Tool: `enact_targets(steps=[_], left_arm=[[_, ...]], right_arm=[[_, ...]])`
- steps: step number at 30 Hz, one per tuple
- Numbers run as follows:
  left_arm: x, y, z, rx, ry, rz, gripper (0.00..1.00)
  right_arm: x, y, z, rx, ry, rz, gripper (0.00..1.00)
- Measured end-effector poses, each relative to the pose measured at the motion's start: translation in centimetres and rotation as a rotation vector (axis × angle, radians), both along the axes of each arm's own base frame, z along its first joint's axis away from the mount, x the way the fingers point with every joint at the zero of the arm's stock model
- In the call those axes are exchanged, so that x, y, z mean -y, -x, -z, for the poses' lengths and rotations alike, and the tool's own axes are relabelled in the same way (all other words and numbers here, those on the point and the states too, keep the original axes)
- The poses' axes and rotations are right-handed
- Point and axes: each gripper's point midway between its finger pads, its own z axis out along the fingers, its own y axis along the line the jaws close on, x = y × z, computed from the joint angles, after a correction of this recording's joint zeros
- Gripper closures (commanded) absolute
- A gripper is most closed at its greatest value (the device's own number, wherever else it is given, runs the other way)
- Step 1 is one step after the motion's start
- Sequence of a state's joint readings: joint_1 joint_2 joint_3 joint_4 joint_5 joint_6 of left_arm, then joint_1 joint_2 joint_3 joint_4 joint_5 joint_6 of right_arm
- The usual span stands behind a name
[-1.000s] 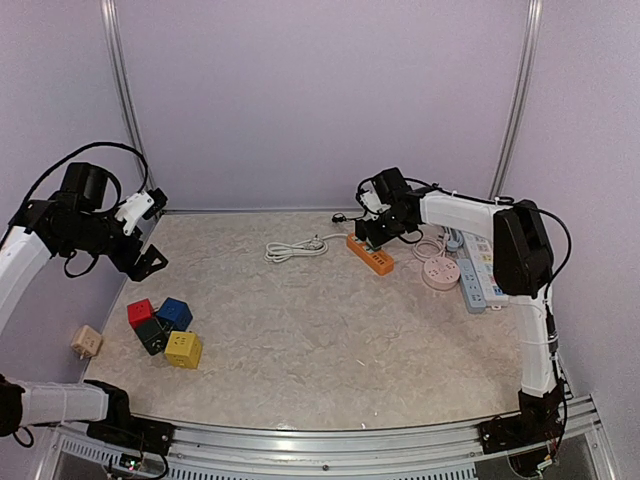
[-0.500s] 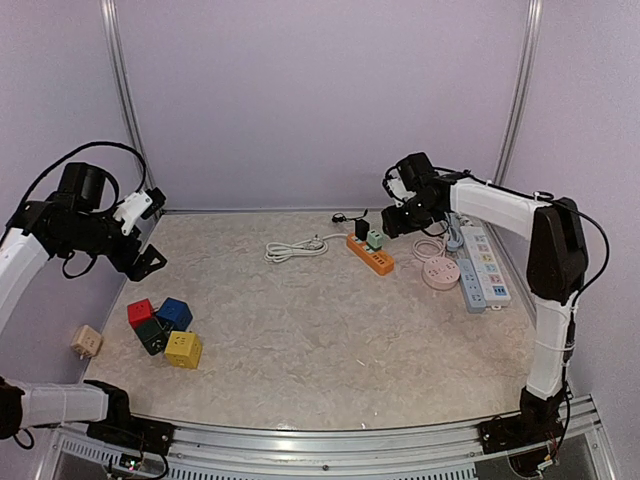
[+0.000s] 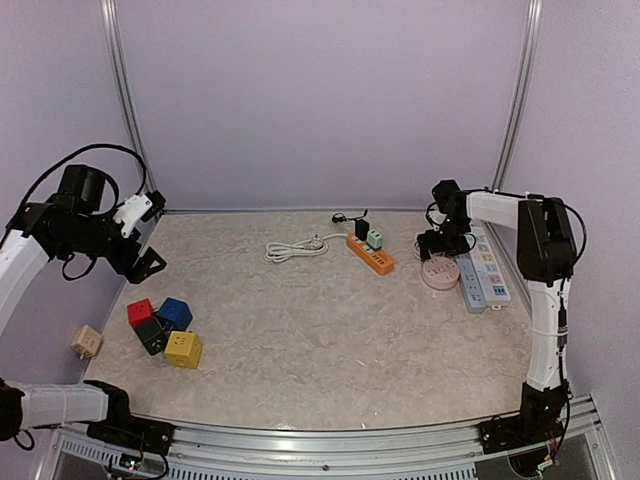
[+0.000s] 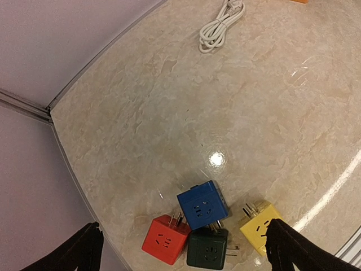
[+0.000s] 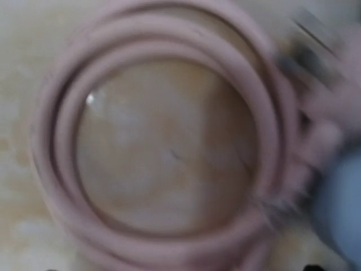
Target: Insert the plug
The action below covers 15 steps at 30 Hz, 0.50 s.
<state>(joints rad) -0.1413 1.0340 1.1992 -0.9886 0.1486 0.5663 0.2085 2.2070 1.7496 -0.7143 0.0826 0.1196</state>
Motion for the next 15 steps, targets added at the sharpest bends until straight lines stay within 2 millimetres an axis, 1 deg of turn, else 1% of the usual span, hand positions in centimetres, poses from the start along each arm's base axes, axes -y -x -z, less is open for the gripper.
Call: enact_targets(steps=[3, 7, 10, 11, 13, 15], left_arm=[[0.0, 0.0, 0.1, -0.003, 0.0, -0.001, 0.01], [0.0, 0.1, 0.3, -0.009, -0.001, -0.001, 0.01], [0.0, 0.1, 0.3, -0.009, -0.001, -0.001, 0.01], [0.0, 0.1, 0.3, -0.009, -0.001, 0.0, 0.01], [0.0, 0.1, 0.3, -0.009, -0.001, 0.0, 0.01], [0.0, 0.1, 0.3, -0.009, -0.001, 0.0, 0.01]], right_arm=[[-0.9, -0.7, 0.7, -0.022, -0.035, -0.025, 0.14], [-1.7, -0.4, 0.9, -0.043, -0.081, -0.032, 0.17], [-1.7, 1.0, 1.8, -0.065, -0.086, -0.023, 0.2], [-1.8, 1.4, 1.7, -0.061, -0.09, -0.019, 0.21], [-2.1, 2.5, 1.7, -0.064, -0.091, -0.016, 0.22], [-2.6, 4.4, 1.8, -0.07, -0.093, -0.012, 0.22]])
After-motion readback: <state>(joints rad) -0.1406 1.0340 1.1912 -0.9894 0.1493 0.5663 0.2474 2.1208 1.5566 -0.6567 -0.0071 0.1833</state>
